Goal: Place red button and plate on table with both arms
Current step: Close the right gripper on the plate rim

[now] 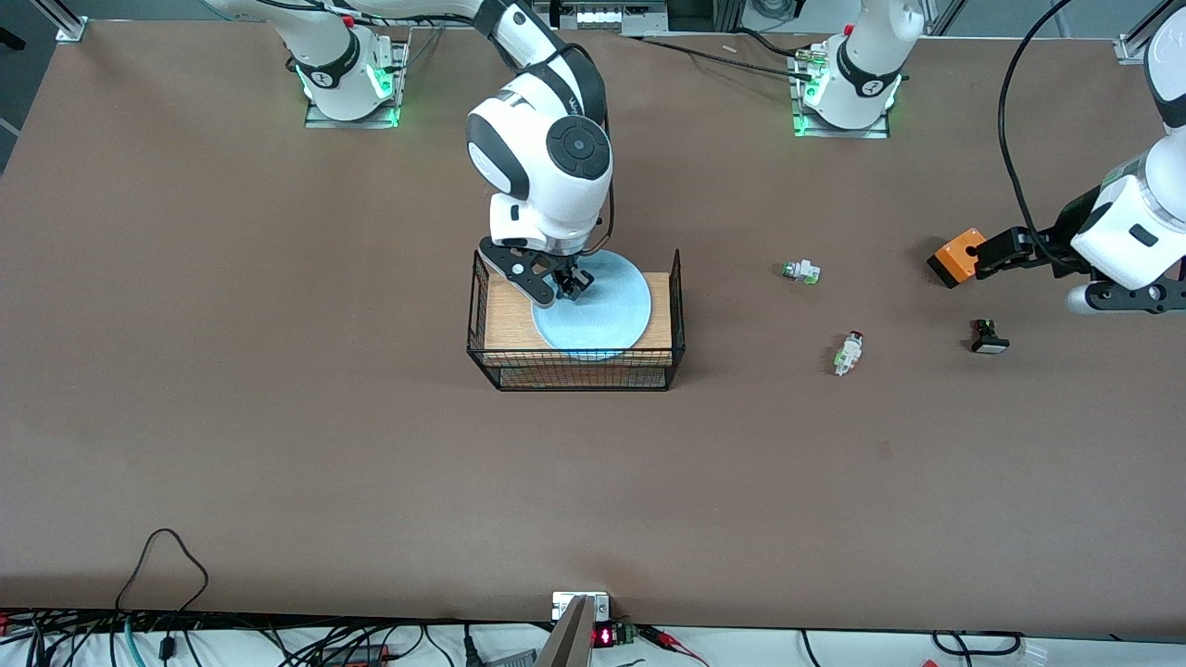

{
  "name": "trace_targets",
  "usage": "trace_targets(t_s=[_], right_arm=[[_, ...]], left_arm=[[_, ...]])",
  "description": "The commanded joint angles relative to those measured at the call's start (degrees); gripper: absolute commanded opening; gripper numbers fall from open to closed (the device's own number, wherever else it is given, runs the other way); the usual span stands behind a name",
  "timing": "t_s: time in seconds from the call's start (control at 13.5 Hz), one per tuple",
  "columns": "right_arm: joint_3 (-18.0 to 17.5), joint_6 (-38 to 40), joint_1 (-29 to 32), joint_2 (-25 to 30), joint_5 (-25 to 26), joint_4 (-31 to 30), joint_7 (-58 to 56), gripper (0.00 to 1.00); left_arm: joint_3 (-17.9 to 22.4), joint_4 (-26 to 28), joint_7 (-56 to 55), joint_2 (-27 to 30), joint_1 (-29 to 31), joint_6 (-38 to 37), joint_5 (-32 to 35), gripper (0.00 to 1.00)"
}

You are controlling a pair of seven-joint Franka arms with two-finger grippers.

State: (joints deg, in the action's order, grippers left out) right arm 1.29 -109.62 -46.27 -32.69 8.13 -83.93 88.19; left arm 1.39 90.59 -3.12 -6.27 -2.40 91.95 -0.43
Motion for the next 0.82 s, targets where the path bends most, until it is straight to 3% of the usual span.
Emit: trace_targets(t_s=[0.0, 0.15, 0.37, 0.74], right_arm=[[0.6, 0.9, -0.8, -0.1, -0.4, 0.6, 1.3, 0.47], [0.6, 1.0, -0.5, 0.3, -2.8, 1.0, 4.3, 0.37], [0.3, 1.0, -0.2, 0.6, -4.8, 1.0, 4.5, 0.01], [0.4, 4.4, 0.1, 3.0, -9.5, 1.0, 4.4, 0.0]], left_arm=[[0.2, -2.1, 1.0, -0.9, -0.1, -1.3, -0.7, 1.0], [0.2, -2.1, 1.0, -0.9, -0.1, -1.3, -0.7, 1.0], [0.2, -2.1, 0.9, -0.9, -0.1, -1.3, -0.8, 1.0], [0.2, -2.0, 0.9, -1.2, -0.1, -1.3, -0.8, 1.0]])
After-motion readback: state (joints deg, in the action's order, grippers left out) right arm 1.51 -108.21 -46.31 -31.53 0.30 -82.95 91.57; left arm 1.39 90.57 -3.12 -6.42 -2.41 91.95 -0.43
